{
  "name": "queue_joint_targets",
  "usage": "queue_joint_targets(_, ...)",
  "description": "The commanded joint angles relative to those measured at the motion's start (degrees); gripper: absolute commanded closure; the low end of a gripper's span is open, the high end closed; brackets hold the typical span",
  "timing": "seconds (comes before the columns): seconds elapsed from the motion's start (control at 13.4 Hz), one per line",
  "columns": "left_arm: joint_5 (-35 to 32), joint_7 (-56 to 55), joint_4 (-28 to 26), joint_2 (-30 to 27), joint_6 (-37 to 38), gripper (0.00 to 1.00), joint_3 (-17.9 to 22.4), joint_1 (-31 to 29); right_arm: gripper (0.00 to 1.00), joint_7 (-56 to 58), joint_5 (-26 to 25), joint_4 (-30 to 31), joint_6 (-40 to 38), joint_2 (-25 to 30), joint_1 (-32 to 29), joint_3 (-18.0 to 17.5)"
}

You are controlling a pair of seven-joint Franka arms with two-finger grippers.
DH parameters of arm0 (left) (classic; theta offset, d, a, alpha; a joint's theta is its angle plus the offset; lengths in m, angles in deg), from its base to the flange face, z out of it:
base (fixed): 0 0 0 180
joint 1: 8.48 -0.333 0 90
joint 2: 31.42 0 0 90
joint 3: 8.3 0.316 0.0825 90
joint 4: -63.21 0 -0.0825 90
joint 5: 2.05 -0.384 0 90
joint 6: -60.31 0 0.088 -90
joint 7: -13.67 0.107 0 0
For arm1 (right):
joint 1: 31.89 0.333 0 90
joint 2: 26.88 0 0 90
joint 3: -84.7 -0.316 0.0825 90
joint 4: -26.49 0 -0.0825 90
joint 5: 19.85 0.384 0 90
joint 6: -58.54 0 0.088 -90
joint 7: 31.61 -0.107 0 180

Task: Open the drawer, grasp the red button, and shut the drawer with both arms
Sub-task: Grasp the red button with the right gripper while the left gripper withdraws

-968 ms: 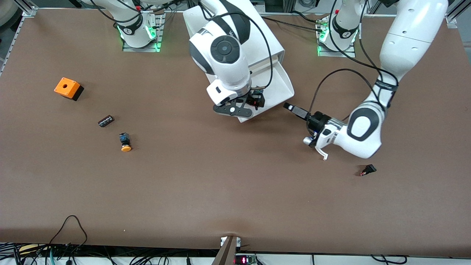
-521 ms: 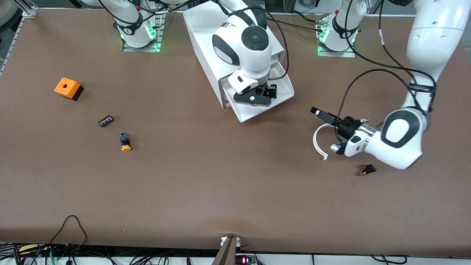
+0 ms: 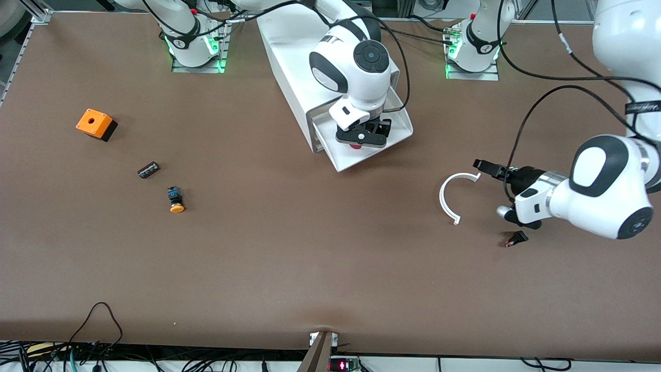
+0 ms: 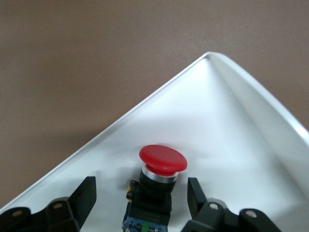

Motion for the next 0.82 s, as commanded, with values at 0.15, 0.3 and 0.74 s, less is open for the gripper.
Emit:
queue_joint_targets(0.15, -10.66, -0.46, -0.66, -6.81, -2.13, 0.0, -0.54, 1.11, 0.81, -0.23, -0.99, -2.04, -0.75, -0.65, 0.27, 0.65)
queue_joint_targets(0.3, -14.97, 0.68, -2.15, -10.93, -5.19, 0.0, -0.18, 2.24, 1.0, -0.15, -1.08, -2.13, -0.84, -0.47, 0.27, 0.65)
queue_joint_targets(0.74, -16.83, -4.82, -4.96, -18.32, -9.24, 0.0, 1.83, 4.18, 1.0, 10.89, 0.84, -2.21, -5.05, 6.1, -6.56, 1.09)
